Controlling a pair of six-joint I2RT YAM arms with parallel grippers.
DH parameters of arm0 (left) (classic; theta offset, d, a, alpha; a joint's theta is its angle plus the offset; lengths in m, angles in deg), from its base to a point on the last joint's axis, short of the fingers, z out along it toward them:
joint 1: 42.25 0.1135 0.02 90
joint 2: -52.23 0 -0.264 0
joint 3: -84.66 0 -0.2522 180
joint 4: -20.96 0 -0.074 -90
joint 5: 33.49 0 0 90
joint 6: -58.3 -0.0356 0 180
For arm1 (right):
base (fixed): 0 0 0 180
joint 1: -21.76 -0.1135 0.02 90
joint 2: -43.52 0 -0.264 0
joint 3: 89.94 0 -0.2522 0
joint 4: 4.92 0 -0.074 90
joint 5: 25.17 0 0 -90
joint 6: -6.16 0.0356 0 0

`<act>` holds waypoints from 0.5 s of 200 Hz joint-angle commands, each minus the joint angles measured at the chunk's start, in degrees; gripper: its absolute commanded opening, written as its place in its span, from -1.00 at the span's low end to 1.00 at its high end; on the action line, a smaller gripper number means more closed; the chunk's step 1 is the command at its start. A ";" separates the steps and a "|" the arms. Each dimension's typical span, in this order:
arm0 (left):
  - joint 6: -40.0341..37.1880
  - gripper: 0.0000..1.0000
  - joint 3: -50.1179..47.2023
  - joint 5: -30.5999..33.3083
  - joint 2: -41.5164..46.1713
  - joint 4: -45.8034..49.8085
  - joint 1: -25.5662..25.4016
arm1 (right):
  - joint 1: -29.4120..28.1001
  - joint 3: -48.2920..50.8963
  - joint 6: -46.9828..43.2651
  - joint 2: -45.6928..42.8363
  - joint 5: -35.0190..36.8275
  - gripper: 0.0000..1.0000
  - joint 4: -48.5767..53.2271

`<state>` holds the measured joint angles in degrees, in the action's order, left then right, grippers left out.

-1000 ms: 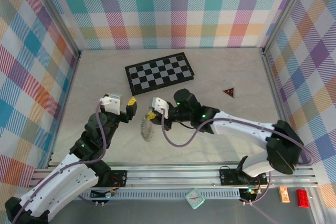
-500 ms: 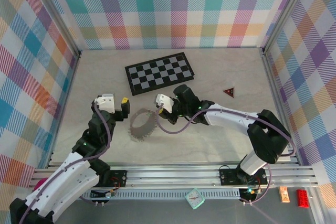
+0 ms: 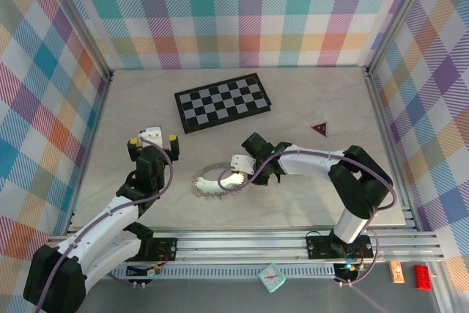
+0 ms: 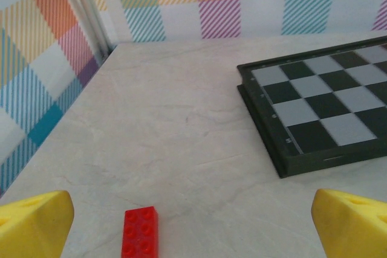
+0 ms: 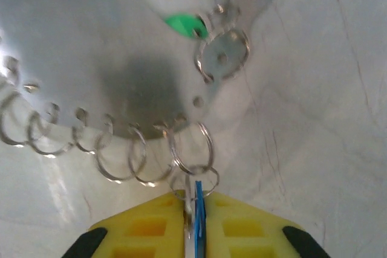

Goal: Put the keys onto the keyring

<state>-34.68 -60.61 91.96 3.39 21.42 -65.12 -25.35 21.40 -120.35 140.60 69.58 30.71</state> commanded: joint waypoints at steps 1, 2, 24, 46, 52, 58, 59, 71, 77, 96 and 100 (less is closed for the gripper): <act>0.83 1.00 -0.98 -1.57 -0.68 -4.27 2.48 | 1.05 0.88 -1.03 -0.44 3.00 -0.31 3.22; 0.90 1.00 -1.00 -1.67 -0.71 -4.27 2.53 | 1.10 0.86 -0.98 -0.55 2.94 -0.30 3.24; 1.85 1.00 -1.18 -4.43 -2.30 -4.71 4.59 | 3.70 1.60 -0.11 -2.98 1.90 -0.14 4.72; 2.72 1.00 -1.59 -5.73 -4.64 -6.27 6.17 | 8.70 3.46 3.88 -7.72 -0.78 -0.10 2.79; 3.02 1.00 -1.82 -5.78 -5.17 -7.02 6.67 | 10.36 4.48 5.84 -9.85 -1.72 -0.08 0.47; 3.31 1.00 -2.08 -6.03 -5.65 -7.76 7.20 | 12.24 5.87 8.10 -12.25 -2.71 -0.07 -2.47; 3.36 1.00 -2.12 -6.10 -5.74 -7.95 7.30 | 12.54 6.17 8.55 -12.65 -2.90 -0.07 -3.07; 3.70 1.00 -2.82 -7.68 -6.87 -10.25 8.52 | 16.60 9.88 13.45 -17.73 -4.30 -0.04 -10.81; 3.78 1.00 -3.11 -8.72 -7.50 -11.35 9.13 | 18.87 12.13 16.08 -20.16 -4.11 -0.03 -15.23; 4.10 1.00 -3.39 -11.32 -9.93 -14.45 10.64 | 26.02 19.92 22.18 -26.24 -0.88 0.01 -29.63; 4.02 1.00 -3.53 -11.89 -10.52 -15.36 10.88 | 27.57 21.60 23.05 -27.09 -0.37 0.01 -33.15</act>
<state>-32.28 -63.05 84.31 -4.87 13.20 -56.07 -4.48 35.24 -108.00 118.52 68.05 17.95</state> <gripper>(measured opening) 0.998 0.502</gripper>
